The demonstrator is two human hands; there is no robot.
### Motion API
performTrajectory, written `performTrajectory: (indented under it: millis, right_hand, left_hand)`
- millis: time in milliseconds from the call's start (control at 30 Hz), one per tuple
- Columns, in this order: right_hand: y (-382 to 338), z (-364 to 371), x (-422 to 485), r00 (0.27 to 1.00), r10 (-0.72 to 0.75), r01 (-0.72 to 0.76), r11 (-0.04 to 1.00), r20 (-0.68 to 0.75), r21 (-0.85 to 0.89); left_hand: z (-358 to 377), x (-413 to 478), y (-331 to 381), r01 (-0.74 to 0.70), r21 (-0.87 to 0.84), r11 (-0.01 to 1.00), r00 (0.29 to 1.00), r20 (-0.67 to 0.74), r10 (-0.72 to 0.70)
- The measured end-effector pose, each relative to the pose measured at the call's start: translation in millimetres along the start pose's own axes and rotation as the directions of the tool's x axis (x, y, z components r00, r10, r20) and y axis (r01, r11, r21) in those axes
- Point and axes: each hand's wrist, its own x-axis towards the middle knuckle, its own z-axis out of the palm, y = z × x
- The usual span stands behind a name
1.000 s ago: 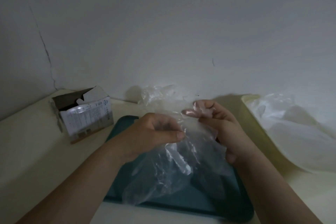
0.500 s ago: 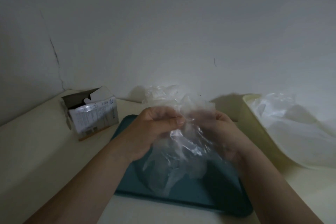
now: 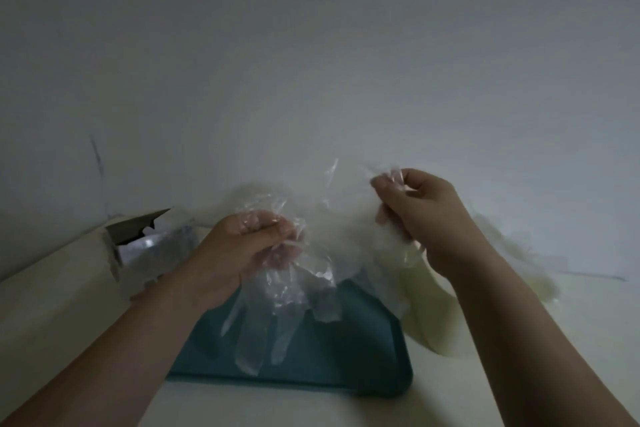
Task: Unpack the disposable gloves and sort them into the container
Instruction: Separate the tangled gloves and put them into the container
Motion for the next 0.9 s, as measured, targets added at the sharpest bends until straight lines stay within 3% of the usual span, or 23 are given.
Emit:
performTrajectory:
  millis: [233, 367, 533, 600, 667, 767, 833, 900]
  right_hand:
    - [-6, -111, 26, 0.992, -0.039, -0.01, 0.927, -0.123, -0.374]
    - [27, -139, 49, 0.994, -0.036, -0.037, 0.769, -0.101, -0.638]
    - [68, -150, 72, 0.992, 0.097, -0.123, 0.592, -0.081, -0.796]
    - [74, -152, 73, 0.984, 0.175, -0.125, 0.626, -0.017, -0.77]
    - [78, -156, 67, 0.995, 0.097, -0.047, 0.679, 0.026, -0.733]
    - [74, -173, 63, 0.993, -0.025, -0.068, 0.677, -0.115, -0.732]
    - [70, -191, 66, 0.966, -0.128, -0.055, 0.747, -0.225, -0.662]
    - [60, -206, 64, 0.948, -0.135, -0.047, 0.836, -0.288, -0.546]
  left_hand:
    - [70, 2, 21, 0.058, 0.026, 0.998, 0.975, 0.212, -0.063]
    - [100, 1, 41, 0.08, 0.002, 0.997, 0.943, 0.325, -0.076]
    - [155, 20, 54, 0.083, -0.019, 0.996, 0.92, 0.386, -0.069]
    - [181, 40, 53, 0.095, -0.019, 0.995, 0.925, 0.371, -0.081]
    - [202, 64, 44, 0.095, 0.032, 0.995, 0.937, 0.336, -0.101]
    - [225, 104, 22, 0.12, 0.099, 0.988, 0.954, 0.263, -0.142]
    - [235, 125, 8, 0.132, 0.154, 0.979, 0.965, 0.207, -0.162]
    - [242, 138, -5, 0.119, 0.235, 0.965, 0.978, 0.14, -0.154]
